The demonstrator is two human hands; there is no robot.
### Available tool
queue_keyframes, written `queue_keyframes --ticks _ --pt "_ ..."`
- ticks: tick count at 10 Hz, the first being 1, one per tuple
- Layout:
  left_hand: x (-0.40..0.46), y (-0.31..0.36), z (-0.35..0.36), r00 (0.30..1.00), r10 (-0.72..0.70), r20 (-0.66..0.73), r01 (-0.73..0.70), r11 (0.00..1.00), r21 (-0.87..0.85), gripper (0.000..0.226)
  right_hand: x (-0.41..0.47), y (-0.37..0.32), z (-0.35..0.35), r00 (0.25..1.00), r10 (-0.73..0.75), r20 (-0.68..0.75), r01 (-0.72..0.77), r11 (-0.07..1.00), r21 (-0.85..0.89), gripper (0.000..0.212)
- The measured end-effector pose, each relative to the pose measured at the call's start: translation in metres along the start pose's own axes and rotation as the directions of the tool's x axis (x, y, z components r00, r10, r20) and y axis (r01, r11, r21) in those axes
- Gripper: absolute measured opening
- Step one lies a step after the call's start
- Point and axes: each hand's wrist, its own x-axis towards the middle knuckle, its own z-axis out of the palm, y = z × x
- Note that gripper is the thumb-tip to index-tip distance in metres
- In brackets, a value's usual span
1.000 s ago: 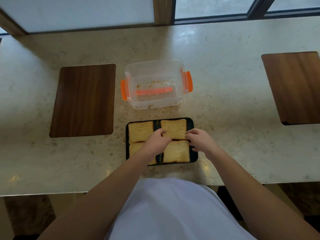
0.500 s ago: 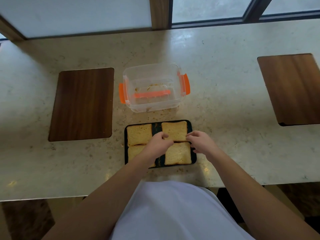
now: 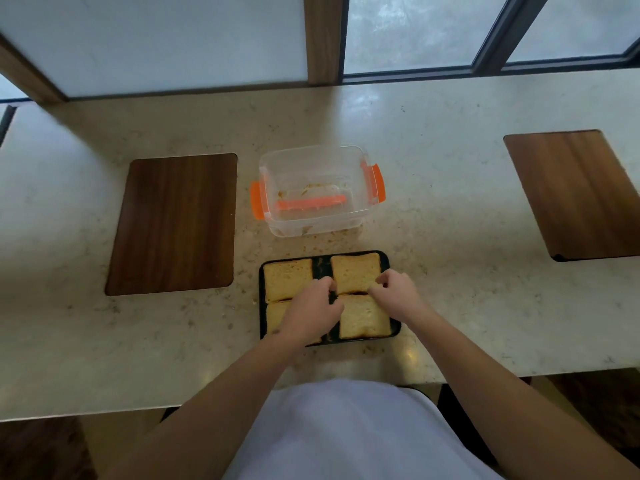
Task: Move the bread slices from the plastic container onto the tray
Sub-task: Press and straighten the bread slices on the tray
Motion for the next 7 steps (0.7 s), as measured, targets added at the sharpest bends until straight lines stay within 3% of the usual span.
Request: queue_keyframes --ticks 1,3,5,7 --pt "-0.007 -0.01 -0.01 0.989 0.128 -0.072 -0.115 0.979 0.166 0.037 -0.01 -0.014 0.018 0.999 -0.017 -0.045 0.014 0.998 -0.056 0.047" --pt "-0.019 -0.037 -0.024 0.962 0.269 -0.037 -0.23 0.879 0.417 0.034 -0.029 -0.039 0.053 0.999 -0.052 -0.014 0.05 0.989 -0.142 0.056" --pt "-0.041 -0.042 -0.024 0.966 0.254 -0.041 -0.198 0.836 0.511 0.043 -0.049 -0.044 0.066 0.992 -0.129 0.008 0.125 0.946 -0.298 0.06" --pt "-0.065 -0.036 -0.012 0.99 0.136 0.038 -0.135 0.834 0.534 0.058 -0.086 -0.034 0.063 0.974 -0.225 -0.027 0.191 0.879 -0.436 0.061"
